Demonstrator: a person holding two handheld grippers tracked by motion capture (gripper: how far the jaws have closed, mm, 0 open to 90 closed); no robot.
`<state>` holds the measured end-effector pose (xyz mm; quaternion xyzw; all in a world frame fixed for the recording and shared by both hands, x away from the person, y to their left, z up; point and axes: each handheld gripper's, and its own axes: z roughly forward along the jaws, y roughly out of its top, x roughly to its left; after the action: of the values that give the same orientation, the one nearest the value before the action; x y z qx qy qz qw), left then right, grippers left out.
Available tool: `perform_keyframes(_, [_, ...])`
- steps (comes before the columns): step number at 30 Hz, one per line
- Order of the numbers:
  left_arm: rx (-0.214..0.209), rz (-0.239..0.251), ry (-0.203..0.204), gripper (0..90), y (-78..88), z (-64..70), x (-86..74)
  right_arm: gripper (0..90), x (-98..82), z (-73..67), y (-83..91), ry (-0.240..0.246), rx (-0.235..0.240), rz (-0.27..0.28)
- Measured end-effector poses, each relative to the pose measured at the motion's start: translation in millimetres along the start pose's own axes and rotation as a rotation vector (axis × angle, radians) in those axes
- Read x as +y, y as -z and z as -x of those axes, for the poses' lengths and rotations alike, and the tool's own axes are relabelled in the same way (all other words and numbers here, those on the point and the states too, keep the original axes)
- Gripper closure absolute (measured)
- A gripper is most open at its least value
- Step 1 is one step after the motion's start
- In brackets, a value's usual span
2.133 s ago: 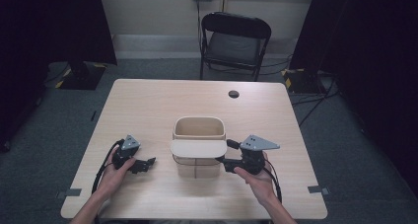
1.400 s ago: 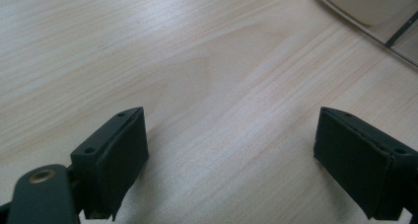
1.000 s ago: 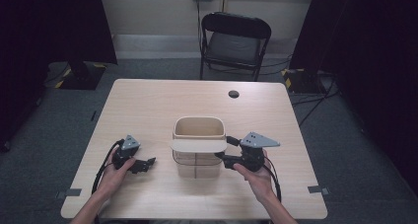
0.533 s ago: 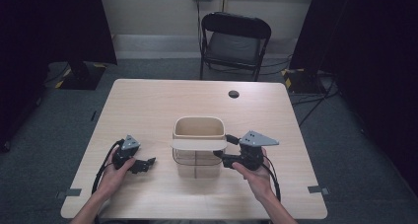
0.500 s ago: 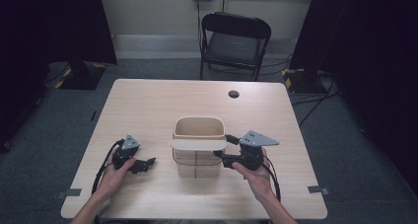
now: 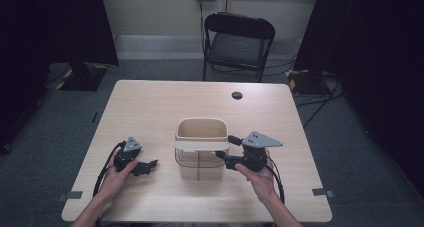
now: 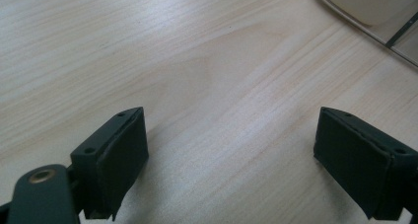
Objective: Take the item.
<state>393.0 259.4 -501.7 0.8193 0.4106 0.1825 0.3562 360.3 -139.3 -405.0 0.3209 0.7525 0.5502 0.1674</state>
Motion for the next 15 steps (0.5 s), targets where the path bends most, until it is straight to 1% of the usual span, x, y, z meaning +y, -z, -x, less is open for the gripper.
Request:
perform_keyframes(9, [0.000, 0.000, 0.000, 12.5, 0.0, 0.0, 0.0, 33.6, 2.9, -0.5, 0.6, 0.002, 0.008, 0.008])
perform_keyframes(12, [0.000, 0.000, 0.000, 12.5, 0.0, 0.0, 0.0, 34.5, 4.5, -1.4, 0.1, 0.004, 0.022, 0.010])
perform_keyframes(15, [0.001, 0.000, 0.000, 12.5, 0.0, 0.0, 0.0, 36.2, 4.3, 0.0, -0.6, -0.014, 0.040, 0.006])
